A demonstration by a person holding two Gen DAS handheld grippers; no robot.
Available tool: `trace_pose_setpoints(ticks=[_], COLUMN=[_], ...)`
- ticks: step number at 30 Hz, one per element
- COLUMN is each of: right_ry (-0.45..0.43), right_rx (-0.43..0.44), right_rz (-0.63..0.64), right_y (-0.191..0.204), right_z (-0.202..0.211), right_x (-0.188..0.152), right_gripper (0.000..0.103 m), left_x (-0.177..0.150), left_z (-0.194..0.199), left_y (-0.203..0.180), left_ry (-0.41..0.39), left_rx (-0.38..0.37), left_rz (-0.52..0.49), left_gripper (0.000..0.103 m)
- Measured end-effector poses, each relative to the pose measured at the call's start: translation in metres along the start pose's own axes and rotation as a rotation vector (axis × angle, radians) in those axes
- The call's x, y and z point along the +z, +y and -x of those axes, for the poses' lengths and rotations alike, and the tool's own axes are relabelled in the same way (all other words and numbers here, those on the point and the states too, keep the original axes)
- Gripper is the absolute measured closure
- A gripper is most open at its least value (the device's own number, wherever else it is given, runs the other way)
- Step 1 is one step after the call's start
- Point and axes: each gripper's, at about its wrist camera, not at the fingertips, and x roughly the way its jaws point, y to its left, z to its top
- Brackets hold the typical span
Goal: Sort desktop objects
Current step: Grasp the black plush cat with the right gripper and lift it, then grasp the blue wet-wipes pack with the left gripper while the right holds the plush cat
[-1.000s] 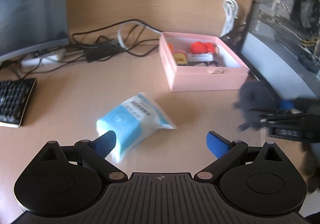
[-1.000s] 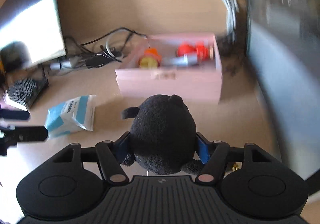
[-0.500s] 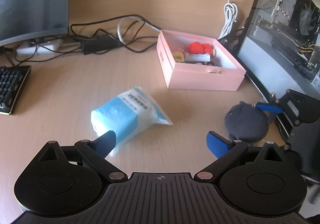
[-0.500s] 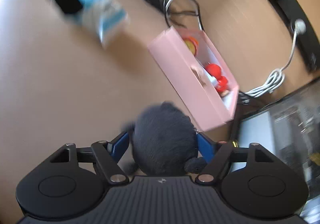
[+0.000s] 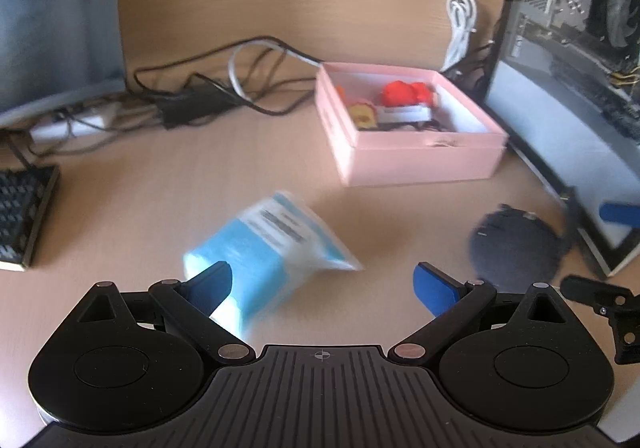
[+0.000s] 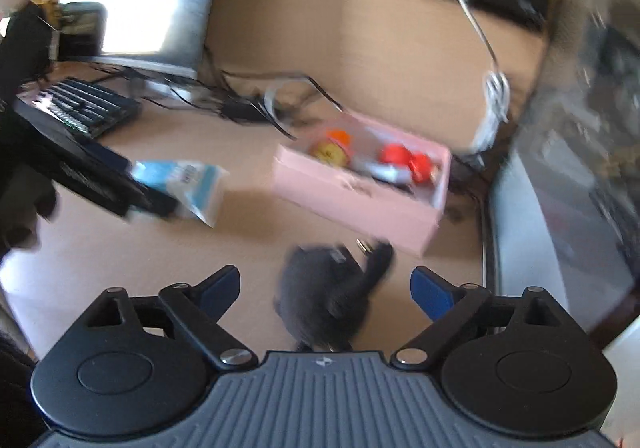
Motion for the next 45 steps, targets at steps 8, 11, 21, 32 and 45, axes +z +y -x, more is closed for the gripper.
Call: trace_pose_setpoints(ticks=[8,11,21,32,45], right_ry=[0.089,0.088,0.102,0.103,0.077], right_rx=[0.014,0.014,0.006,-0.012,-0.009], right_rz=[-0.154,-0.158,-0.204,-0.202,-0.158], right_y=[-0.005,-0.005,-0.018,-0.015,-0.011], right_z=[-0.059,-0.055,-0.036,-0.039,-0.043], right_x=[-0.012,-0.017,-0.037,-0.041,-0.034], right_gripper=[0.041,0.041,0.04,0.031,0.026], left_x=[0.007,0.003,-0.003,-0.02,-0.026], left_z=[-0.029,-0.042,-0.071,-0.043,-0.035], left_y=[0.023,0.019,0.015,-0.007,-0.019], left_ry=[0.026,0.049,0.096,0.124,0.152], left_rx=[0.066,0.048,0.074,0.004,0.016], left_rz=[-0.153,-0.216,-0.229,-0.177,-0.119], left_gripper=[0.003,0.002,0.005,0.023,0.044])
